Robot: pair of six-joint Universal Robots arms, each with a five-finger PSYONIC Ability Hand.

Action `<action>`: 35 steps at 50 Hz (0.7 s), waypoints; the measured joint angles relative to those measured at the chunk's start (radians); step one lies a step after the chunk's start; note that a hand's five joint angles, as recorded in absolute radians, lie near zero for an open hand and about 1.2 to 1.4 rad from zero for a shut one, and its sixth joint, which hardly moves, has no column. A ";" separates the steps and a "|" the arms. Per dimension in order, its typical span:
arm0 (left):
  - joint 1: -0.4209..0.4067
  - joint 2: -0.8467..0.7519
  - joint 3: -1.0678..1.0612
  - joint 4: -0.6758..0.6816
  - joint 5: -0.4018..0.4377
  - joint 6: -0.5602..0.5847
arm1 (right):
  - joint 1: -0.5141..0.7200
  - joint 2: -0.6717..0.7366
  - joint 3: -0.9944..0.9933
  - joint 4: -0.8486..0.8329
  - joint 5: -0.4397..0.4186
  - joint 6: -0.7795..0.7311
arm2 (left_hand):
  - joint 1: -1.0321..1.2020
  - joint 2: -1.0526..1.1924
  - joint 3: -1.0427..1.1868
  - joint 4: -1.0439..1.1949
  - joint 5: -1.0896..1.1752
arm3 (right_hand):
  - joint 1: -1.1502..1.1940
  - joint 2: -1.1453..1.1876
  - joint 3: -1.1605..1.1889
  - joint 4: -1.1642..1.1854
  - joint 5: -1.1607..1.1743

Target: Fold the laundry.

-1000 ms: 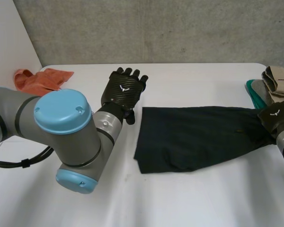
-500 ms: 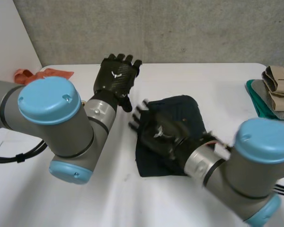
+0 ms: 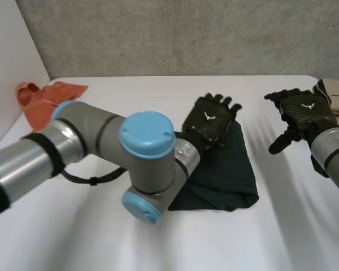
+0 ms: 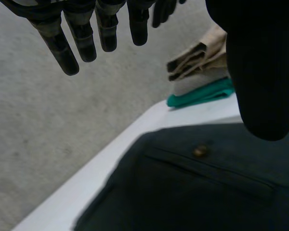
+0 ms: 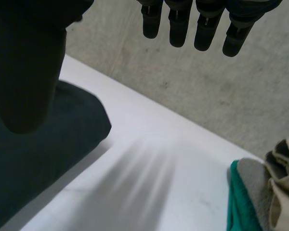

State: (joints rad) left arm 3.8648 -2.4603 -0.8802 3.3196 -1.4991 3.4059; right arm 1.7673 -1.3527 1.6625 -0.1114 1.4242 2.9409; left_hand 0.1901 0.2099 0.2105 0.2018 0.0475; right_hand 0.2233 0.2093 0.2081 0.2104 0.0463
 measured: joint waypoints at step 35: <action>0.057 -0.037 0.137 -0.425 -0.177 0.127 | 0.128 0.353 -0.304 0.199 0.050 -0.098 | -0.010 -0.002 0.000 0.000 0.000 | 0.000 0.000 0.000 0.000 0.000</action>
State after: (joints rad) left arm 3.9222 -2.4972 -0.7430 2.8945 -1.6757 3.5330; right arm 1.8956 -0.9999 1.3583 0.0880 1.4741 2.8430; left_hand 0.1802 0.2081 0.2106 0.2019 0.0473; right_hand 0.2233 0.2093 0.2081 0.2104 0.0463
